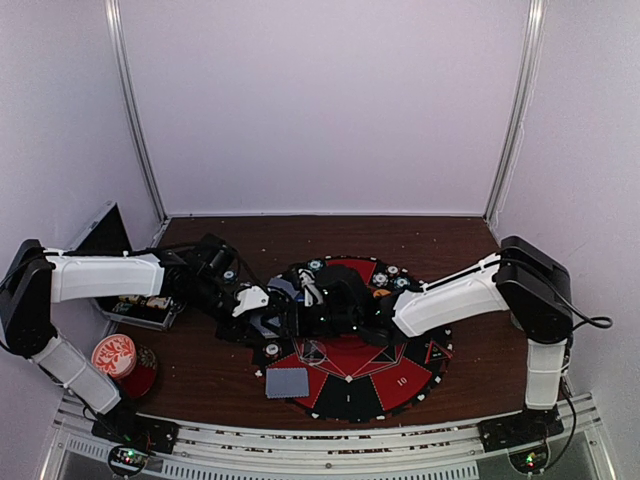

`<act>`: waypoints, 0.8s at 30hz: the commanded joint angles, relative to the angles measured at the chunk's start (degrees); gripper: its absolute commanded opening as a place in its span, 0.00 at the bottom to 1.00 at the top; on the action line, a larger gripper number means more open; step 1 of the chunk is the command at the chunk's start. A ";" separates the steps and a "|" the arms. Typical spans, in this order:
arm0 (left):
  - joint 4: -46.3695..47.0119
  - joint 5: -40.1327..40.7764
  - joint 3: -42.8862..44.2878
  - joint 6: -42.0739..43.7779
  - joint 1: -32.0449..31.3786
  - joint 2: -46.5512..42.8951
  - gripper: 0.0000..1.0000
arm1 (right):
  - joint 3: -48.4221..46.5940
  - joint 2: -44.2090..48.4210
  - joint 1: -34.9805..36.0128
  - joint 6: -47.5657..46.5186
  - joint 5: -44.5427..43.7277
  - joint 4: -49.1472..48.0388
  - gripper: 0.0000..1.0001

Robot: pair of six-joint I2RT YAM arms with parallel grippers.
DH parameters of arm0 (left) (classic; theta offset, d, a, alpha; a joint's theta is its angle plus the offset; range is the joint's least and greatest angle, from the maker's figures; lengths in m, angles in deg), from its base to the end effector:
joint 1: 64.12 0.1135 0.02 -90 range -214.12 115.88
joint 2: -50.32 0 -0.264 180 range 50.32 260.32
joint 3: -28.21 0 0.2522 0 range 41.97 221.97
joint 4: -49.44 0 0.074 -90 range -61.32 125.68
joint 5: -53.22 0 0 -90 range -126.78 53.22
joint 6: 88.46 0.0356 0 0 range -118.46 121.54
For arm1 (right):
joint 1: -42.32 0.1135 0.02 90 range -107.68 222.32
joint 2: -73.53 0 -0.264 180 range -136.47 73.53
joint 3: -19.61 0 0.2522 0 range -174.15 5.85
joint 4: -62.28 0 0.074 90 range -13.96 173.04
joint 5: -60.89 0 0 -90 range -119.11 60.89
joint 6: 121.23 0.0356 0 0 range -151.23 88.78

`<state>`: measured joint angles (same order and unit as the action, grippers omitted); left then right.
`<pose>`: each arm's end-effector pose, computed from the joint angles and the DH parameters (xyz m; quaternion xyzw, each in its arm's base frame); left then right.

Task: Distribute texas hold em gaming equipment
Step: Pick up the poker card from the face-down deck piles.

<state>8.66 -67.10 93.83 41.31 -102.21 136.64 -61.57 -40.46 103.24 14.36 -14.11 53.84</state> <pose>0.2164 -0.1924 0.1958 0.6379 0.6872 -0.2499 0.2414 0.2048 0.3873 0.1733 -0.1812 0.8164 0.4962 0.2335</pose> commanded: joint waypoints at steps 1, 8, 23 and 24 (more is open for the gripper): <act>-3.19 -1.93 0.03 0.64 -0.46 0.12 0.39 | 2.33 3.35 -2.56 -1.32 -8.03 2.48 0.63; -3.24 -1.74 0.17 0.49 -0.47 0.48 0.39 | 3.17 4.86 -2.49 -2.46 -9.08 3.42 0.58; -3.21 -1.71 0.22 0.46 -0.46 0.60 0.39 | 1.21 7.61 1.85 -5.73 -7.09 5.94 0.47; -3.16 -1.69 0.21 0.48 -0.44 0.60 0.39 | 1.34 7.79 1.98 -5.65 -7.31 6.15 0.47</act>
<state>6.21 -66.51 93.83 41.16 -102.16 137.04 -59.01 -35.33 104.47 9.66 -17.91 57.56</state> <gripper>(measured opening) 0.414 0.475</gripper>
